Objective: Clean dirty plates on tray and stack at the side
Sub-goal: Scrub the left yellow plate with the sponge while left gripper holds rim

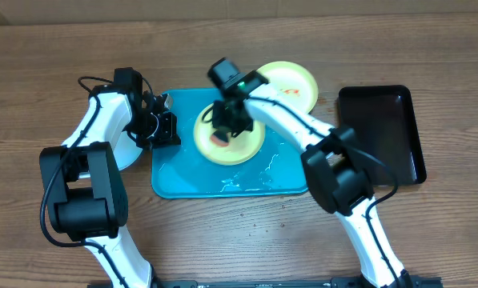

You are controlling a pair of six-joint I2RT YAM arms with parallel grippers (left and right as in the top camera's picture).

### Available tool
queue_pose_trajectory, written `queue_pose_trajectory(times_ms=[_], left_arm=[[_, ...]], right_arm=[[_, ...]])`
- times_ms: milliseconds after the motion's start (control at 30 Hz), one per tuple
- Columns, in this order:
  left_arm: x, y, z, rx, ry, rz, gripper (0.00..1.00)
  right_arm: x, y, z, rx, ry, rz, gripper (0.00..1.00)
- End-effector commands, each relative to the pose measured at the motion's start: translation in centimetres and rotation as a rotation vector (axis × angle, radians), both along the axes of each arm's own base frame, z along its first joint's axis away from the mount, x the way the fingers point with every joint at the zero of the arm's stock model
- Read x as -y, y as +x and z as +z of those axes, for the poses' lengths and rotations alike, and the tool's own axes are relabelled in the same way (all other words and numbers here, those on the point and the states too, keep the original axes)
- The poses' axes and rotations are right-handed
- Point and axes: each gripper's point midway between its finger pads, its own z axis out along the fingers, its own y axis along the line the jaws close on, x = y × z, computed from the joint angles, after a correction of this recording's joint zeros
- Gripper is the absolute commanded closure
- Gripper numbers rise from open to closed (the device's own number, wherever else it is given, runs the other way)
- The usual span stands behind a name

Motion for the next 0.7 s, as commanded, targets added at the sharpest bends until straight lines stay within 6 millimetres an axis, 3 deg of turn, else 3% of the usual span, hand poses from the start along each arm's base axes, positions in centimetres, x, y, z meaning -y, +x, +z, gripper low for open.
queue_pose_trajectory(times_ms=[0, 233, 500, 667], left_arm=[[-0.1, -0.2, -0.3, 0.002, 0.011, -0.025, 0.96], [-0.1, -0.1, -0.3, 0.003, 0.011, -0.025, 0.96], [-0.1, 0.1, -0.3, 0.013, 0.011, -0.025, 0.96], [-0.1, 0.4, -0.3, 0.022, 0.011, -0.019, 0.96]], right_arm=[[2.9, 1.4, -1.4, -0.018, -0.064, -0.142, 0.96], [0.2, 0.3, -0.7, -0.084, 0.079, -0.093, 0.96], [-2.9, -2.7, -1.5, -0.100, 0.066, -0.010, 0.96], [-3.6, -3.2, -1.4, -0.101, 0.073, 0.009, 0.96]])
